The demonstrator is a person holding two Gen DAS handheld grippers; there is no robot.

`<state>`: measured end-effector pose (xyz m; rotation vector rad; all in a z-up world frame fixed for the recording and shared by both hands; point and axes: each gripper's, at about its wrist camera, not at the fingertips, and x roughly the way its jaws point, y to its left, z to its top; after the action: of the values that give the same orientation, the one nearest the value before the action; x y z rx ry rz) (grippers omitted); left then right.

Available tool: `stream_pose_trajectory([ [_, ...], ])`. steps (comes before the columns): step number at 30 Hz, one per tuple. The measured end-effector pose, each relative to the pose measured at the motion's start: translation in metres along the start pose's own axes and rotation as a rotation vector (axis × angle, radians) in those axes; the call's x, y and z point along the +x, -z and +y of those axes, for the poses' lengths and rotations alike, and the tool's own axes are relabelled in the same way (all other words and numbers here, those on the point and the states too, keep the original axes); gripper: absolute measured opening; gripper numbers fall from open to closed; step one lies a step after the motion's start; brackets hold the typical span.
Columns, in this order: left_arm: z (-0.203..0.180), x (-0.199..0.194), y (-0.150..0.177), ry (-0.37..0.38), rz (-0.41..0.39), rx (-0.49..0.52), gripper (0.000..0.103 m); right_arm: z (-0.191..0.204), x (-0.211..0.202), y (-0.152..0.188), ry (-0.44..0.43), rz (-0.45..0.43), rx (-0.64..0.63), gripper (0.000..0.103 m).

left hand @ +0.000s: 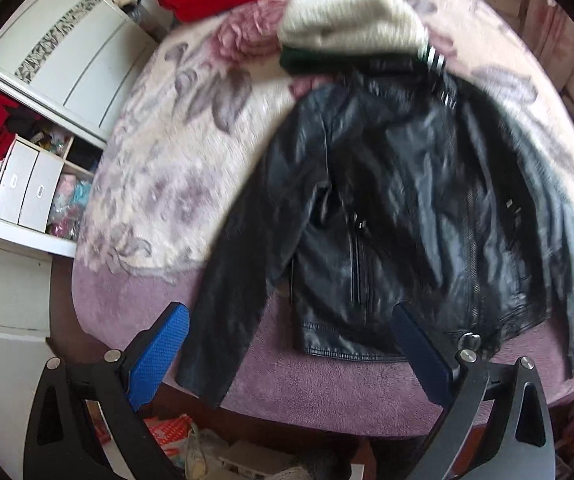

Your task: Fold large clothes

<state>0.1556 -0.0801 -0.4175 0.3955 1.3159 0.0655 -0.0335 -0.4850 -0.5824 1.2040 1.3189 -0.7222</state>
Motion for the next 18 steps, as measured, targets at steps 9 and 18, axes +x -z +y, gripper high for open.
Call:
stream_pose_trajectory([
  [9, -0.042, 0.123, 0.004, -0.111, 0.127, 0.041, 0.103, 0.017, 0.141, -0.018, -0.298, 0.172, 0.066, 0.064],
  [18, -0.024, 0.161, 0.018, -0.144, 0.190, 0.013, 0.103, 0.068, 0.147, 0.024, -0.243, 0.101, -0.017, 0.014],
])
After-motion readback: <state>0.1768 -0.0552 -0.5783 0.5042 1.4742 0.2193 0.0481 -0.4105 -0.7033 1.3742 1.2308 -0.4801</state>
